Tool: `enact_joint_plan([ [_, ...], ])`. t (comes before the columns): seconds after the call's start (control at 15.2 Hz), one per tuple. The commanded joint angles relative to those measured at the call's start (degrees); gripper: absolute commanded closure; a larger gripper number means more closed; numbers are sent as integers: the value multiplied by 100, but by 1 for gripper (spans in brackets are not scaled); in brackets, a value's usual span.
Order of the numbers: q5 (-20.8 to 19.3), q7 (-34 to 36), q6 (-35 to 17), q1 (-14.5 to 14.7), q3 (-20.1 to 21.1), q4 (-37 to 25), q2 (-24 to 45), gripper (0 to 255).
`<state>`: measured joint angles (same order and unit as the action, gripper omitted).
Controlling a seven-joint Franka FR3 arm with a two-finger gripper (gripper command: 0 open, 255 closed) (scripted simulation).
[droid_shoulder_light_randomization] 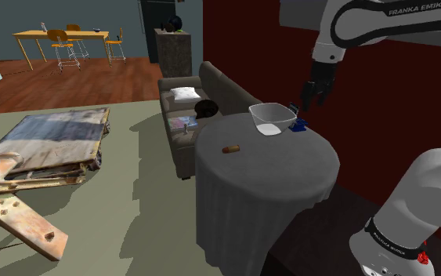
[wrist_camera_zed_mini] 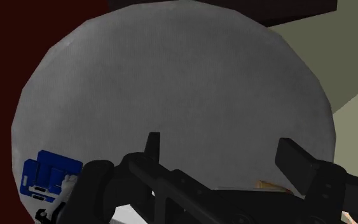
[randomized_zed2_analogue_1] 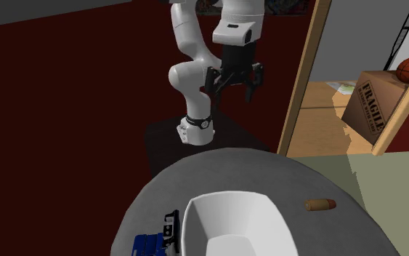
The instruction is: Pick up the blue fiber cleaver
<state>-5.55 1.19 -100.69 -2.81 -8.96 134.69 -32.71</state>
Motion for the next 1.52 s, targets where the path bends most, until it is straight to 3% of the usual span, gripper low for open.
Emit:
enact_joint_plan([
  [0.0,-56,-41,-261,-67,-125,-126,344,0],
  [0.73,5,-426,-1302,-391,-832,-1305,2370,0],
  [1.45,720,-968,-1688,-912,-1294,-3205,4562,0],
])
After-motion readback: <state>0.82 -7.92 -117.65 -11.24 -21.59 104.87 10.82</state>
